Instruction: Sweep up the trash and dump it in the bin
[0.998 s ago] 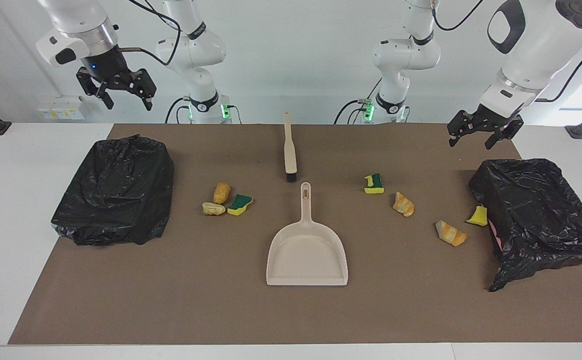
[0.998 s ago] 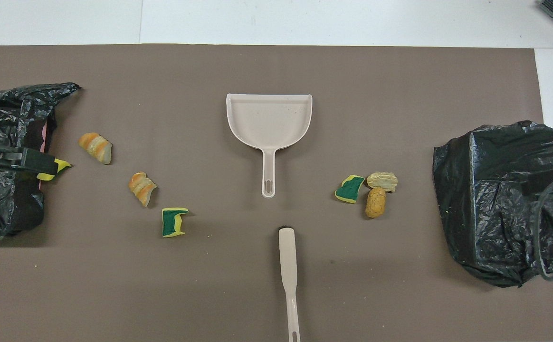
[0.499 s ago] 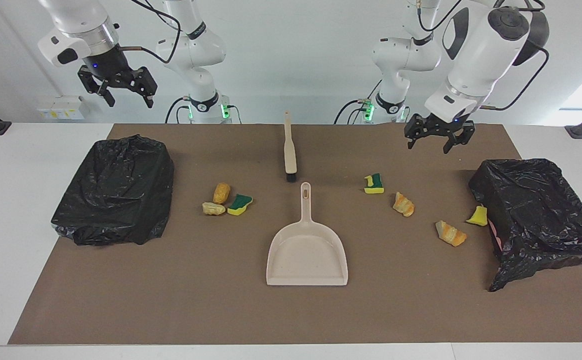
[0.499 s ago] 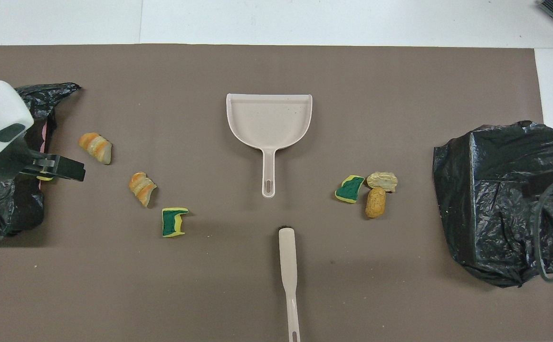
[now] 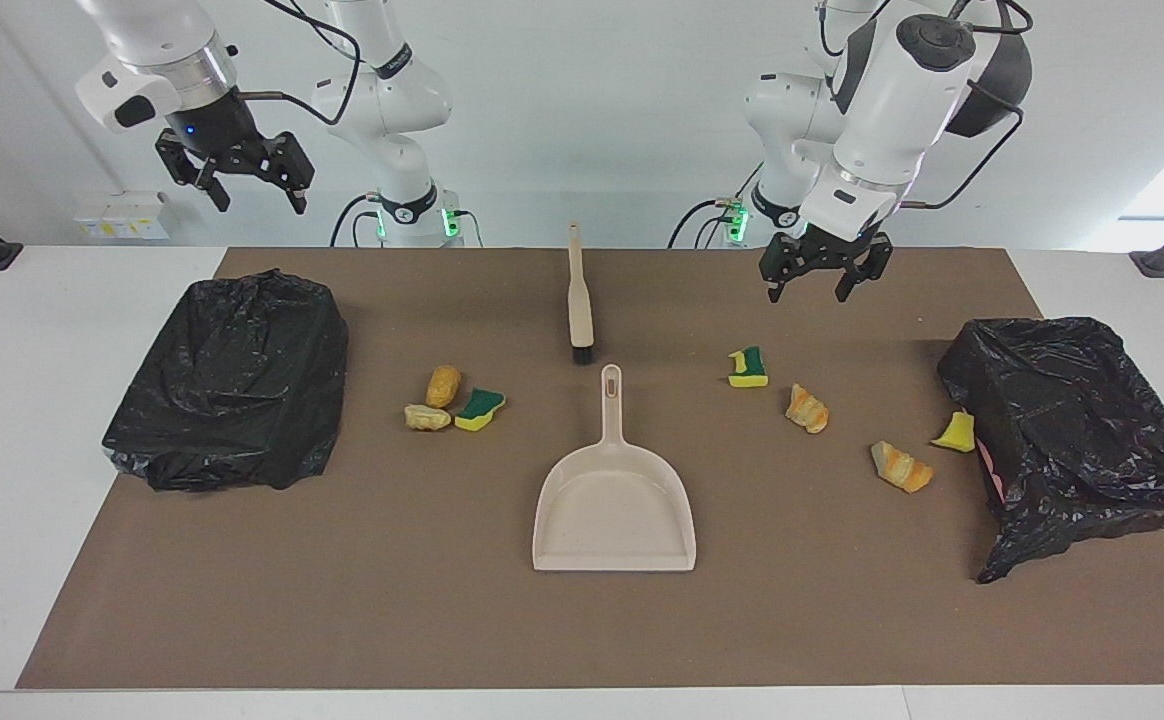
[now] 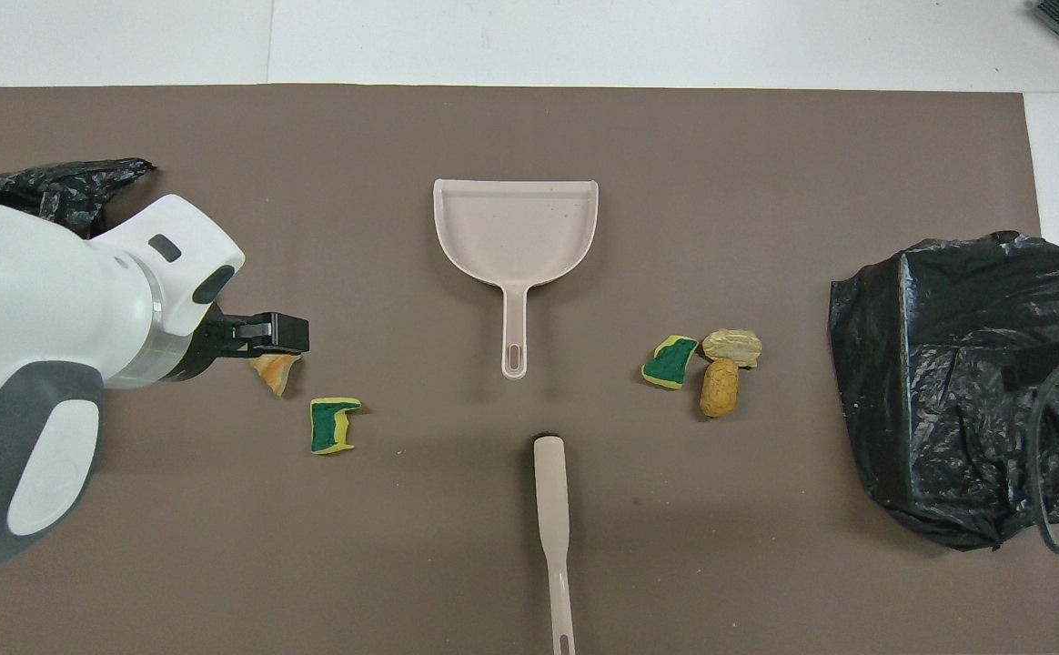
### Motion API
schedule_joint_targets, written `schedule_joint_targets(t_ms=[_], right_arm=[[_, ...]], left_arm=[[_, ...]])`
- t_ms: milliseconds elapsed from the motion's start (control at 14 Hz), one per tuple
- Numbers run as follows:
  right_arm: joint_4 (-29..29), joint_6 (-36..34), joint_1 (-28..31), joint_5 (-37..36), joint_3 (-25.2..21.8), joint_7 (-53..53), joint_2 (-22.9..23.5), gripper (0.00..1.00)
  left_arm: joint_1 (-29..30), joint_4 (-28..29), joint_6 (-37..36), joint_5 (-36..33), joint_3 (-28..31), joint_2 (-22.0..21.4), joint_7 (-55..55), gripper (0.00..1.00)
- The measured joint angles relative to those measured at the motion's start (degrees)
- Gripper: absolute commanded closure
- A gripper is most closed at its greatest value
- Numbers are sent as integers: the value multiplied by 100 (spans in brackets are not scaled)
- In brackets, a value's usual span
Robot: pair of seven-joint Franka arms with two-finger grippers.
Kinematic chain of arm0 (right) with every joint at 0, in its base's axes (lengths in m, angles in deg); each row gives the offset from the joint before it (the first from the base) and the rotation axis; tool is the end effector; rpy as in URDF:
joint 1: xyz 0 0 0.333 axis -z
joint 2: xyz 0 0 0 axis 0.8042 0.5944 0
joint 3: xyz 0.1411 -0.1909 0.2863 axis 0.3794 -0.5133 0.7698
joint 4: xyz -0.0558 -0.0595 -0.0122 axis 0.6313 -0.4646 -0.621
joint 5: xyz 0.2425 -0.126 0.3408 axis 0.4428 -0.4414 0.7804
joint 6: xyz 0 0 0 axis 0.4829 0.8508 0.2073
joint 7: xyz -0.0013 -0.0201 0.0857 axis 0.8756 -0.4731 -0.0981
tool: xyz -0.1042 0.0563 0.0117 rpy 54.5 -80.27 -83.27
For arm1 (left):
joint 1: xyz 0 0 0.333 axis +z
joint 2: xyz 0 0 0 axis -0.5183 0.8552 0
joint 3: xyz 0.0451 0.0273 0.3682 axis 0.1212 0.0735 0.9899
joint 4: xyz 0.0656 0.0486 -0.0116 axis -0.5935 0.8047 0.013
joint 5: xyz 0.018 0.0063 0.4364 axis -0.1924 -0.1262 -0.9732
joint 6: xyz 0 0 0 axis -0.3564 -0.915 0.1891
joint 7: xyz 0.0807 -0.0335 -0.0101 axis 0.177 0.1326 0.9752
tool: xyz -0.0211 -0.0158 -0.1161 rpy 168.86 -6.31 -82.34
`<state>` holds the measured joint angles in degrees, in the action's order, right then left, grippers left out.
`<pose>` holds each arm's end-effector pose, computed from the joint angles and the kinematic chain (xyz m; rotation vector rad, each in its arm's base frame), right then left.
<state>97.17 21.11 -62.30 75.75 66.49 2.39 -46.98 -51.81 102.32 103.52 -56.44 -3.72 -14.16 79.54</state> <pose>0.5318 -0.0240 0.7101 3.1324 -0.0854 -0.1274 0.5416 -0.1900 0.5929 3.0881 -0.0027 0.0578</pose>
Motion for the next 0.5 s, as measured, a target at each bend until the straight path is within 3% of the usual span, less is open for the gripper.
schedule_joint_targets(t_ms=[499], right_arm=[[1, -22, 0, 0, -1, 11, -9, 0]], left_arm=[[-351, 59, 78, 0, -60, -21, 1, 0]])
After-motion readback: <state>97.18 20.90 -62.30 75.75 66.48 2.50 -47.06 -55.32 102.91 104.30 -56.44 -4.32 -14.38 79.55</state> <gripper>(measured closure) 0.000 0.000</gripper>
